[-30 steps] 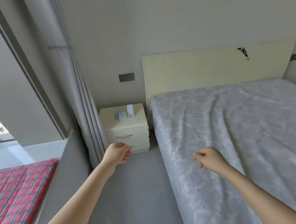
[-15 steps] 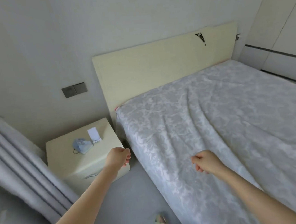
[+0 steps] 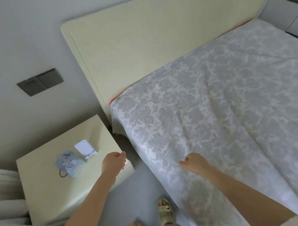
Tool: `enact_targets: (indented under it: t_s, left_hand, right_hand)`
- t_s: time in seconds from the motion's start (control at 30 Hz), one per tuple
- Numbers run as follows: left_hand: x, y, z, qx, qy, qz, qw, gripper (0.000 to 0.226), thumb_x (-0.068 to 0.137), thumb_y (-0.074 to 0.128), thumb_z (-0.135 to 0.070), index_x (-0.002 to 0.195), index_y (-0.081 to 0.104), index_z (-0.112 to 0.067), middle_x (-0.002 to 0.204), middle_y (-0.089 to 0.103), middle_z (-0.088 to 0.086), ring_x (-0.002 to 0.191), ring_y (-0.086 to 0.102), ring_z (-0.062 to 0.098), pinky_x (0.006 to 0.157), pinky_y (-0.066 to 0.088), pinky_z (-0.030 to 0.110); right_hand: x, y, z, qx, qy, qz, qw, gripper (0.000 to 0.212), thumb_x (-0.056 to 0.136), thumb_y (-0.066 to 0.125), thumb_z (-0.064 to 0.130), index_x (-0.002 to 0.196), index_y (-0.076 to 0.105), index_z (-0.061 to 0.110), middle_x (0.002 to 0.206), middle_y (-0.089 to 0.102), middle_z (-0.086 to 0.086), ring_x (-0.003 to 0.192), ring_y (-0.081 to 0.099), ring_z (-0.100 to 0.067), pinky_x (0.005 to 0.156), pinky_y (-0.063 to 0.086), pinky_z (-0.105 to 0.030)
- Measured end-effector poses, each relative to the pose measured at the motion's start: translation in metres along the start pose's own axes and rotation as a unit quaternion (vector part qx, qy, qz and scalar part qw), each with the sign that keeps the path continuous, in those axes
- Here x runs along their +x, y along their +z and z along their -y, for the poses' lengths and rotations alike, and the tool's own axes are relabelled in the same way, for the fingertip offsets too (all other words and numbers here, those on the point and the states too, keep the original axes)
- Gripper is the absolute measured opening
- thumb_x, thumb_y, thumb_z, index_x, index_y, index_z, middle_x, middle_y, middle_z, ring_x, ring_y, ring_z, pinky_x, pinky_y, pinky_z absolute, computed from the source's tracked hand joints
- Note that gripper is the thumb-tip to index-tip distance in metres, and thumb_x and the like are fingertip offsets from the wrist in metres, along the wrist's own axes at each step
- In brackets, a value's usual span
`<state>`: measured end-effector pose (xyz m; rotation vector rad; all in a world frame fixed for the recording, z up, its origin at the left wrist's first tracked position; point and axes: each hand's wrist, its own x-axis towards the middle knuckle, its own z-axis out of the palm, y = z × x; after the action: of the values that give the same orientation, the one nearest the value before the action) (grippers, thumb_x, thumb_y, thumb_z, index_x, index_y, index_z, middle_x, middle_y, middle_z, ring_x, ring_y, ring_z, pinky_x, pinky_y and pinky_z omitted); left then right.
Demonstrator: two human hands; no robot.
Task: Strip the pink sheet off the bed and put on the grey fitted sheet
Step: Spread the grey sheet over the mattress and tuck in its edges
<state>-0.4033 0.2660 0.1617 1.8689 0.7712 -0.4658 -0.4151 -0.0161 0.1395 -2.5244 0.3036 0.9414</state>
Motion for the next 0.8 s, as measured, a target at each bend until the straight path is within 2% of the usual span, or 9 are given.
enact_targets:
  t_s: [0.13, 0.2, 0.3, 0.4, 0.47, 0.57, 0.67, 0.73, 0.8]
  left_hand:
    - [0.074, -0.015, -0.004, -0.014, -0.033, 0.039, 0.999, 0.032, 0.092, 0.057, -0.021, 0.063, 0.055, -0.007, 0.058, 0.051, 0.003, 0.055, 0.044, 0.018, 0.057, 0.039, 0.027]
    - [0.117, -0.015, -0.009, -0.005, -0.034, 0.053, 0.998, 0.033, 0.092, 0.057, -0.021, 0.061, 0.055, -0.009, 0.056, 0.05, 0.001, 0.053, 0.044, 0.016, 0.054, 0.037, 0.024]
    - [0.181, -0.004, -0.016, 0.009, -0.011, 0.058, 0.998, 0.025, 0.093, 0.057, -0.024, 0.074, 0.065, -0.009, 0.071, 0.061, 0.006, 0.068, 0.055, 0.02, 0.065, 0.045, 0.03]
    - [0.24, 0.017, -0.017, 0.02, 0.001, 0.057, 0.998, 0.02, 0.091, 0.059, -0.024, 0.081, 0.065, -0.008, 0.077, 0.06, 0.008, 0.076, 0.055, 0.022, 0.07, 0.042, 0.03]
    - [0.274, 0.032, -0.012, 0.017, -0.008, 0.07, 0.997, 0.023, 0.09, 0.061, -0.023, 0.072, 0.059, -0.009, 0.073, 0.055, 0.008, 0.074, 0.051, 0.022, 0.07, 0.043, 0.032]
    - [0.316, 0.055, 0.0, 0.014, -0.046, 0.093, 0.994, 0.028, 0.09, 0.061, -0.025, 0.066, 0.053, -0.014, 0.07, 0.053, 0.004, 0.078, 0.054, 0.026, 0.079, 0.049, 0.038]
    - [0.347, 0.076, 0.008, -0.004, -0.075, 0.1, 0.992, 0.031, 0.091, 0.06, -0.032, 0.066, 0.052, -0.015, 0.076, 0.054, 0.007, 0.081, 0.053, 0.026, 0.086, 0.05, 0.042]
    - [0.366, 0.09, 0.012, -0.035, -0.076, 0.093, 0.992, 0.032, 0.09, 0.06, -0.035, 0.072, 0.059, -0.009, 0.08, 0.056, 0.013, 0.08, 0.052, 0.024, 0.084, 0.05, 0.042]
    - [0.376, 0.103, 0.017, -0.072, -0.07, 0.067, 0.993, 0.029, 0.09, 0.061, -0.031, 0.077, 0.062, -0.005, 0.083, 0.06, 0.015, 0.078, 0.054, 0.023, 0.084, 0.051, 0.044]
  right_hand:
    - [0.055, 0.018, 0.04, -0.038, 0.031, 0.022, 0.999, 0.049, 0.092, 0.05, 0.047, 0.058, 0.029, 0.017, 0.055, 0.03, 0.005, 0.047, 0.03, -0.008, 0.047, 0.026, -0.02]
    - [0.086, 0.033, 0.055, -0.068, 0.041, 0.042, 0.996, 0.045, 0.093, 0.046, 0.05, 0.063, 0.039, 0.017, 0.064, 0.042, 0.004, 0.056, 0.043, -0.008, 0.058, 0.039, -0.024]
    - [0.135, 0.054, 0.075, -0.058, 0.068, 0.052, 0.995, 0.04, 0.096, 0.044, 0.046, 0.103, 0.059, 0.01, 0.098, 0.06, 0.0, 0.104, 0.06, -0.019, 0.08, 0.045, -0.021]
    - [0.189, 0.07, 0.089, -0.078, 0.096, 0.0, 0.992, 0.059, 0.094, 0.044, 0.051, 0.133, 0.046, 0.007, 0.129, 0.054, -0.007, 0.118, 0.053, -0.022, 0.094, 0.041, -0.027]
    - [0.218, 0.08, 0.095, -0.114, 0.11, -0.01, 0.987, 0.068, 0.092, 0.045, 0.054, 0.139, 0.036, 0.005, 0.135, 0.046, -0.012, 0.122, 0.047, -0.026, 0.1, 0.037, -0.032]
    - [0.254, 0.095, 0.102, -0.179, 0.105, -0.008, 0.978, 0.066, 0.091, 0.045, 0.057, 0.129, 0.048, 0.005, 0.121, 0.054, -0.012, 0.111, 0.052, -0.026, 0.095, 0.043, -0.033]
    - [0.274, 0.108, 0.104, -0.287, 0.064, 0.002, 0.956, 0.038, 0.097, 0.042, 0.046, 0.081, 0.059, 0.015, 0.075, 0.05, 0.001, 0.07, 0.048, -0.013, 0.068, 0.04, -0.025]
    - [0.286, 0.114, 0.105, -0.302, 0.052, 0.014, 0.952, 0.031, 0.099, 0.044, 0.026, 0.07, 0.045, 0.018, 0.069, 0.041, 0.004, 0.066, 0.043, -0.011, 0.064, 0.036, -0.025]
    - [0.292, 0.113, 0.103, -0.311, 0.036, 0.026, 0.95, 0.024, 0.097, 0.044, 0.007, 0.076, 0.047, 0.017, 0.073, 0.044, 0.002, 0.073, 0.046, -0.015, 0.065, 0.037, -0.024]
